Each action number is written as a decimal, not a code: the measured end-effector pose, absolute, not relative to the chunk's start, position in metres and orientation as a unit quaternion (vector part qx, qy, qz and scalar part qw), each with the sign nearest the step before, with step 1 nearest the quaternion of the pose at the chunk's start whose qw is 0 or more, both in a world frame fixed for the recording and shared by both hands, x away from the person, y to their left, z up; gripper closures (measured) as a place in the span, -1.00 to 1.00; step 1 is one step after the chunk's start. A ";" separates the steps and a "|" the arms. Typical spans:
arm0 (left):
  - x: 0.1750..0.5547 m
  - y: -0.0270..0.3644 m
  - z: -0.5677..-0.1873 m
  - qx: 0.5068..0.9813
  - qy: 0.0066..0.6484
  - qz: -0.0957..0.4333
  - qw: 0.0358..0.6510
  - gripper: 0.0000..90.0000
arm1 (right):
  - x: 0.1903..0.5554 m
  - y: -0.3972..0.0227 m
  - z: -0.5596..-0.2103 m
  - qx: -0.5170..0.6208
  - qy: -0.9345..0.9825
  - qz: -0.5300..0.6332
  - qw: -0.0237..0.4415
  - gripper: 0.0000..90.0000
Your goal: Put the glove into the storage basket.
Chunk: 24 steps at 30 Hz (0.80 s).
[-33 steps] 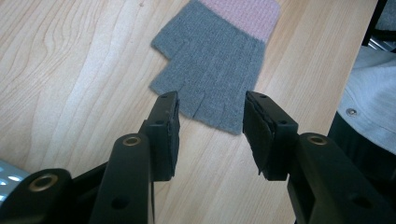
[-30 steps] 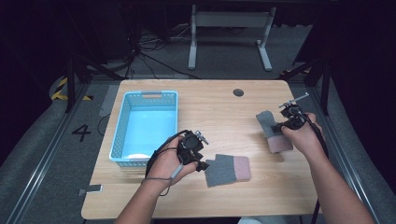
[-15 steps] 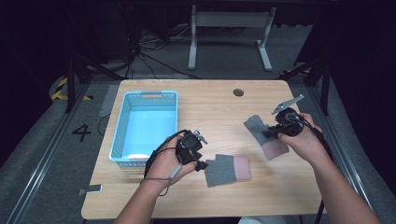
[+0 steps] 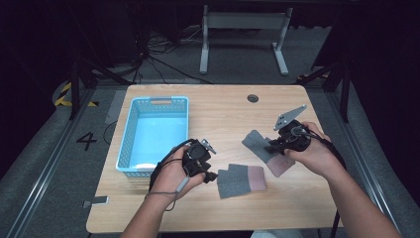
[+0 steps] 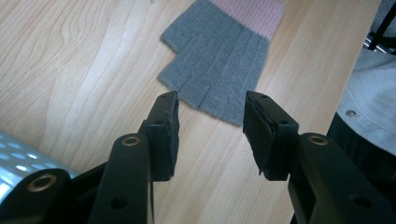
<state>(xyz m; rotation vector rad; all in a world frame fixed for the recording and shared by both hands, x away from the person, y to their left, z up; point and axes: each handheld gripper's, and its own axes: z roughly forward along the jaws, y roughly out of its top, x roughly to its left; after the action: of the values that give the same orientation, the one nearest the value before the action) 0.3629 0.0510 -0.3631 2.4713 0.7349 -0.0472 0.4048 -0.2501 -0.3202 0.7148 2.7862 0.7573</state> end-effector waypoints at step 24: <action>0.359 0.059 -0.364 0.916 0.287 -0.016 0.279 0.26 | 0.402 -0.209 -0.340 0.119 0.964 0.234 0.034 0.73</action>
<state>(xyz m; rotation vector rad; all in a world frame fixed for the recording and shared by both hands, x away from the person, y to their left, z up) 0.3594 0.0592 -0.3639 2.4583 0.7700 -0.0434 0.4016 -0.2086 -0.3399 0.3667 2.9655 0.7210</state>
